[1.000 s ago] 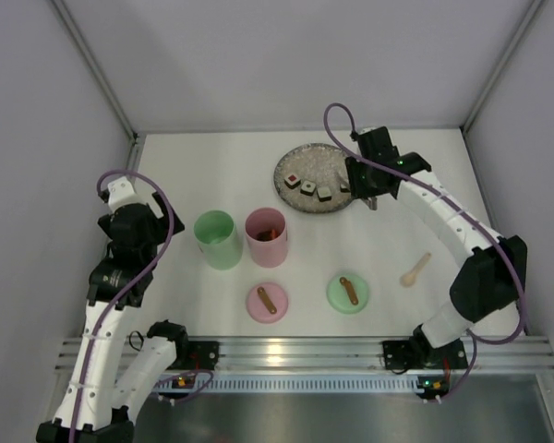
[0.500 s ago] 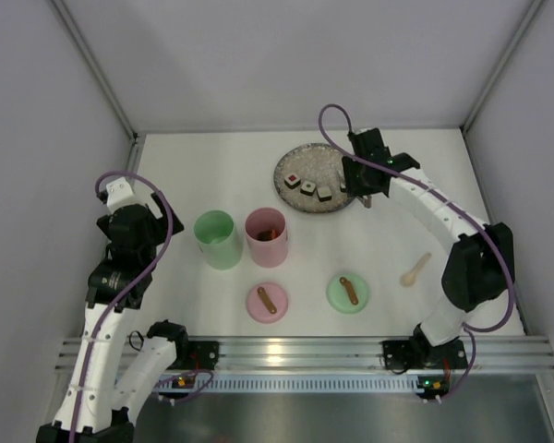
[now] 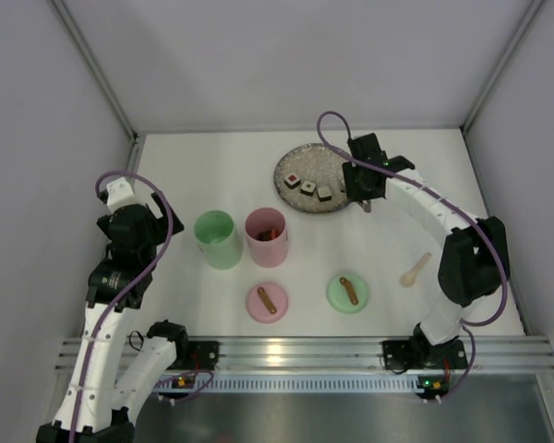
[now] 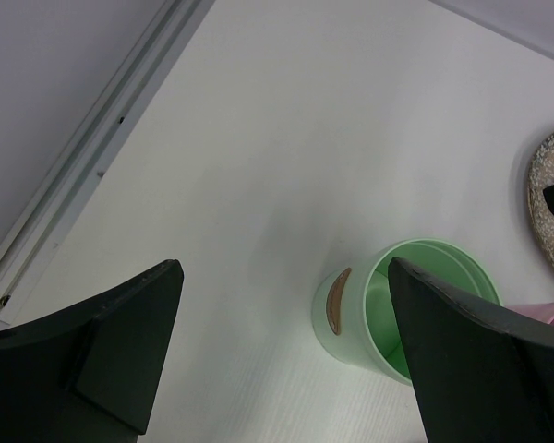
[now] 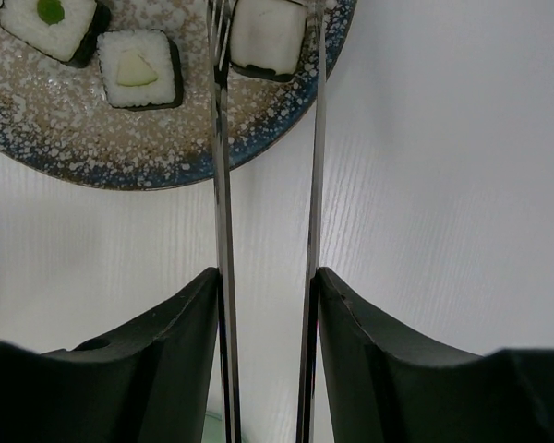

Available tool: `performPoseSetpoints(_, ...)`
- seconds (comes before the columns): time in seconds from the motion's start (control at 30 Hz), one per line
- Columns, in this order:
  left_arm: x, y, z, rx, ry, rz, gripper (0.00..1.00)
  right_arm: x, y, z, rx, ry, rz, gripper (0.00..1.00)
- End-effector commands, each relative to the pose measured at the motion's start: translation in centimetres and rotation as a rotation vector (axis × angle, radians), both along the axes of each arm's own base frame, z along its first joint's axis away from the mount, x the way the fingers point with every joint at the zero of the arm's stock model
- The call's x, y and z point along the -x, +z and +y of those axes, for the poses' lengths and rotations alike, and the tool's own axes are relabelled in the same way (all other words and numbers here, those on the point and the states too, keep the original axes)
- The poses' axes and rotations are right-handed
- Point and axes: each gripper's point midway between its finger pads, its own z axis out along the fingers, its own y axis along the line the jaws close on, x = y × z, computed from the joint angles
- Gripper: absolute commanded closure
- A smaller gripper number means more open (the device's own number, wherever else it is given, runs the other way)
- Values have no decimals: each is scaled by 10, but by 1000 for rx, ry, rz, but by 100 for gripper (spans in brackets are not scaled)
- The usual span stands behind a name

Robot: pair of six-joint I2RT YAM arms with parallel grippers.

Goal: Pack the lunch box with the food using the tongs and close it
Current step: Pick up the fake food from the plate.

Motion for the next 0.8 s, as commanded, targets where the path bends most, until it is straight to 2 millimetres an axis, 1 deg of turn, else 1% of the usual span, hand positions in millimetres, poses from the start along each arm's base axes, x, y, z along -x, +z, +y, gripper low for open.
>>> performPoseSetpoints(0.0,-5,12,-3,4,-12,-52,1,-11,1,0,-29,-22,-34,55)
performPoseSetpoints(0.07,-6,12,-3,4,-12,-53,1,-11,0,1,-32,-18,-31,58)
performPoseSetpoints(0.13,-6,12,-3,4,-12,-53,1,-11,1,0,-33,-17,-25,66)
performPoseSetpoints(0.23,-6,12,-3,4,-12,-52,1,-11,13,2,-51,-13,-46,73)
performPoseSetpoints(0.3,-6,14,-4,11,-15,-59,1,-13,28,4,-62,-8,-67,75)
performPoseSetpoints(0.37,-7,18,-6,19,-23,-64,1,-12,49,8,-87,8,-107,77)
performPoseSetpoints(0.43,-8,20,-7,27,-25,-70,1,-8,65,16,-114,46,-128,78)
performPoseSetpoints(0.47,-8,20,-7,30,-21,-72,1,-8,77,21,-128,61,-151,78)
performPoseSetpoints(0.5,-9,20,-6,28,-14,-66,1,-4,91,29,-147,96,-179,79)
performPoseSetpoints(0.53,-10,21,-5,30,-10,-66,1,0,95,33,-155,117,-184,79)
performPoseSetpoints(0.57,-10,22,-5,36,-3,-70,1,2,105,39,-171,141,-199,79)
performPoseSetpoints(0.6,-11,22,-4,38,2,-70,1,11,125,56,-230,212,-242,80)
performPoseSetpoints(0.67,-12,20,-3,46,14,-68,1,22,142,72,-291,280,-275,80)
performPoseSetpoints(0.7,-12,18,-2,46,23,-62,1,33,157,83,-335,329,-294,80)
performPoseSetpoints(0.77,-11,14,1,50,36,-56,1,43,173,95,-365,382,-320,80)
